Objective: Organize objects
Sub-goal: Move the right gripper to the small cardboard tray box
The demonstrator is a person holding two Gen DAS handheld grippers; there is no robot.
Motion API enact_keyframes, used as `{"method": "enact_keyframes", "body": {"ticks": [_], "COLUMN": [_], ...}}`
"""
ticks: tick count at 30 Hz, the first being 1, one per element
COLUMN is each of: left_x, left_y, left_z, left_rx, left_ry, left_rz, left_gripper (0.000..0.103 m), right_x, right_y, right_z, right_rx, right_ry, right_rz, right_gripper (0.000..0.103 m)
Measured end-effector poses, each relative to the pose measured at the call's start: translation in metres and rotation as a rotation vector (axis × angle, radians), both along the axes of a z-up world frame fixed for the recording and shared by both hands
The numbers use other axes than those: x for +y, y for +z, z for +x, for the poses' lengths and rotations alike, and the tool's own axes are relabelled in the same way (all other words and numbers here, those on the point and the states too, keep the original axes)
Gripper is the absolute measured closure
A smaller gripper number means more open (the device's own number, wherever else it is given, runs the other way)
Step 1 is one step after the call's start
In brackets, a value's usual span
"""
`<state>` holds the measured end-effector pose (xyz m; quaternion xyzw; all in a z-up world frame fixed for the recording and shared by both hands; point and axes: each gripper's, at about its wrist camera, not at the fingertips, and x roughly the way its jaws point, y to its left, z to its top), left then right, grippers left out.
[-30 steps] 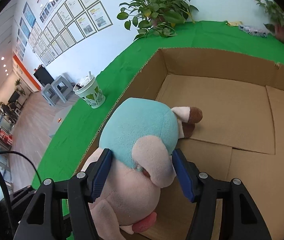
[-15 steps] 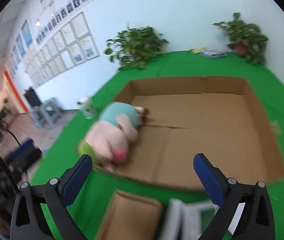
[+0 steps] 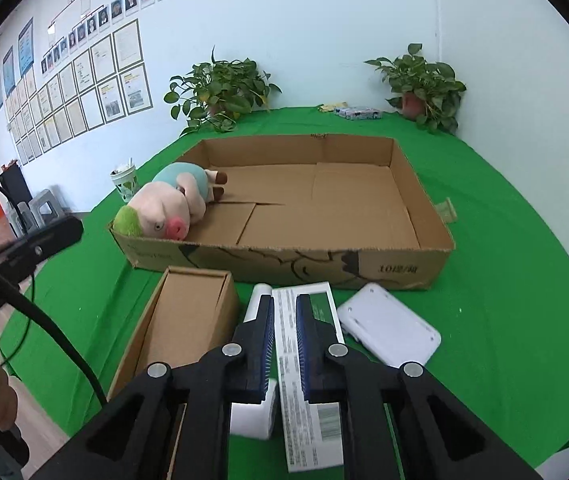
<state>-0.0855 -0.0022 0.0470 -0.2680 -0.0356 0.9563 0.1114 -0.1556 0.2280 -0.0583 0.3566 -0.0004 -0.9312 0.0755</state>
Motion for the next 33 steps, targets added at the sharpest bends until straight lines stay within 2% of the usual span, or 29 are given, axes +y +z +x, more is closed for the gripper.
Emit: {"method": "enact_keyframes", "body": {"ticks": [1, 2, 3, 4, 6, 11, 20, 28, 33], "left_x": [0.003, 0.006, 0.008, 0.008, 0.006, 0.009, 0.006, 0.0, -0.016], "left_y": [-0.001, -0.001, -0.002, -0.001, 0.001, 0.002, 0.002, -0.006, -0.018], "left_z": [0.004, 0.006, 0.01, 0.015, 0.023, 0.032, 0.037, 0.031, 0.029], "left_rx": [0.007, 0.009, 0.012, 0.033, 0.067, 0.067, 0.08, 0.042, -0.041], "left_ry": [0.01, 0.028, 0.033, 0.035, 0.037, 0.062, 0.069, 0.063, 0.018], "left_rz": [-0.019, -0.045, -0.057, -0.05, -0.033, -0.065, -0.009, -0.006, 0.084], "left_gripper": [0.092, 0.059, 0.037, 0.01, 0.009, 0.009, 0.009, 0.009, 0.01], "right_x": [0.002, 0.005, 0.008, 0.012, 0.015, 0.017, 0.018, 0.018, 0.014], "right_y": [-0.003, -0.004, -0.006, -0.005, -0.006, -0.005, -0.004, -0.006, -0.01], "right_z": [0.002, 0.005, 0.007, 0.009, 0.013, 0.021, 0.027, 0.03, 0.037], "right_rx": [-0.005, -0.006, 0.004, 0.012, 0.011, 0.024, 0.039, 0.035, -0.01], "right_ry": [-0.004, -0.005, -0.009, -0.007, -0.013, 0.002, 0.033, 0.05, 0.162], "right_rz": [0.008, 0.006, -0.012, -0.034, -0.037, -0.011, -0.002, -0.027, -0.116], "right_gripper": [0.057, 0.04, 0.018, 0.016, 0.016, 0.016, 0.016, 0.016, 0.016]}}
